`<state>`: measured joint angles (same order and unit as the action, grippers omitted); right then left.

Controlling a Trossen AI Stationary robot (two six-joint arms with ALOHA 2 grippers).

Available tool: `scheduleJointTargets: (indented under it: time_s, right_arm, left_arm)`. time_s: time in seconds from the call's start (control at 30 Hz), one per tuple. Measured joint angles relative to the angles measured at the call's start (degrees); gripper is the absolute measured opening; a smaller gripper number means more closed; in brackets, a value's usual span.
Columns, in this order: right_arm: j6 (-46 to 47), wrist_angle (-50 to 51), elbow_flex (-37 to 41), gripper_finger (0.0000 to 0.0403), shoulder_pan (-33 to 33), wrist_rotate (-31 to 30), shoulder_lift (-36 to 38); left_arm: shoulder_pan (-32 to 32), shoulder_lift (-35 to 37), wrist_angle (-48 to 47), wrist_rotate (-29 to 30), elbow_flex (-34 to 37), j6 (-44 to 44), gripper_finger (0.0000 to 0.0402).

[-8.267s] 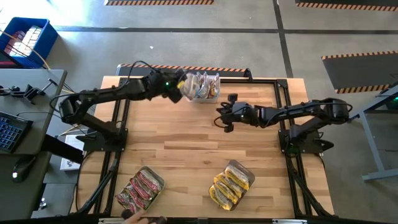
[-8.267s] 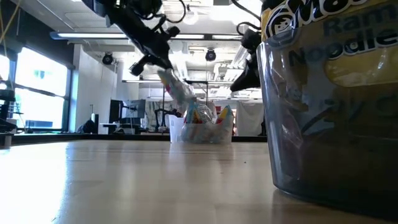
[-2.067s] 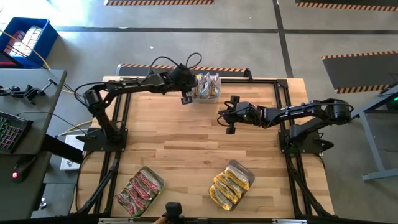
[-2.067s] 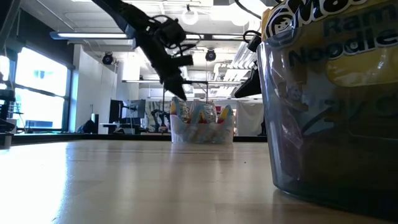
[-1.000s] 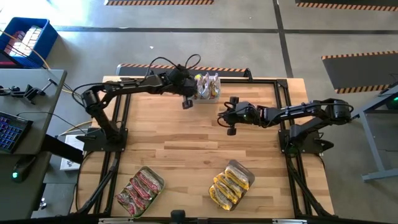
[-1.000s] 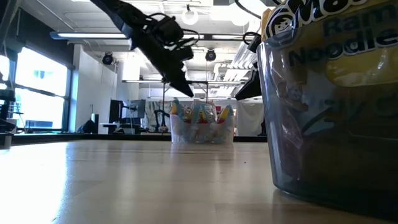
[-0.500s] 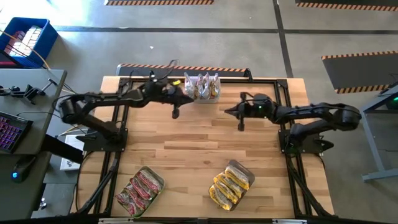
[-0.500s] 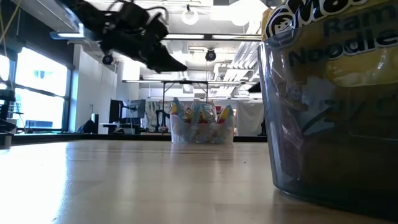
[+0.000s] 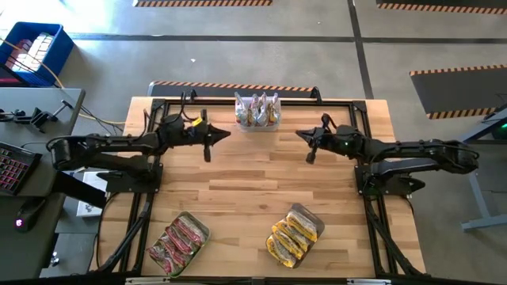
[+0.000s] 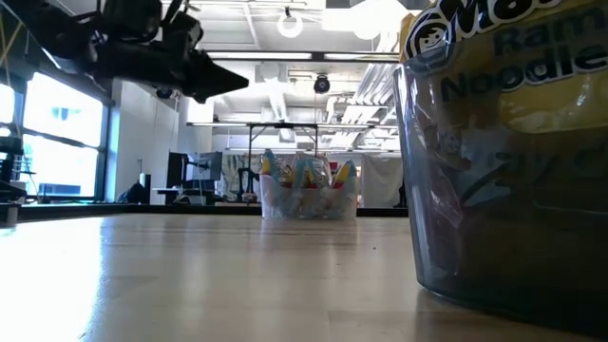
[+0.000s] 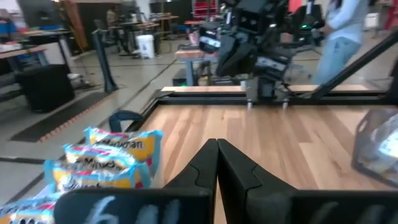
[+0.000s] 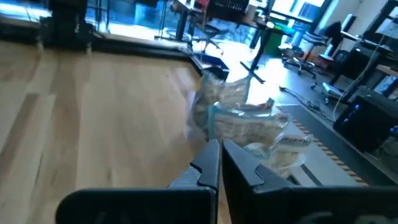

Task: Sort Maruchan noodles
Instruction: Return to Home Position

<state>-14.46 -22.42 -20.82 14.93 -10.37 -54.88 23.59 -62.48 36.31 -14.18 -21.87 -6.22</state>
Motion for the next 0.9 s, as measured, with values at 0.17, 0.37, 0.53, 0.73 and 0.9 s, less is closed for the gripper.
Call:
scheduleJointTargets:
  time_s: [0.17,0.37,0.53,0.73,0.9]
  right_arm:
    - [-2.0,-2.8,4.5,0.0,-2.4,0.0,2.1]
    - [1.0,-9.0,13.2,0.0,-0.3,7.2,10.2]
    - [3.5,-6.5,17.2,0.0,0.2,8.1,19.8]
    - [4.2,3.4,18.1,0.0,0.1,7.8,32.2]
    - [4.3,12.9,18.1,0.0,0.1,6.1,42.0]
  left_arm:
    - [-2.3,4.4,0.0,2.4,3.8,-1.4,0.0]
    - [-3.0,12.7,-0.2,2.5,8.2,-0.9,0.0]
    - [-3.0,20.7,-5.1,2.5,10.3,0.0,0.0]
    - [-3.0,28.5,-9.8,2.5,13.4,0.2,0.0]
    - [-3.0,34.5,-15.1,2.7,15.0,2.4,0.0]
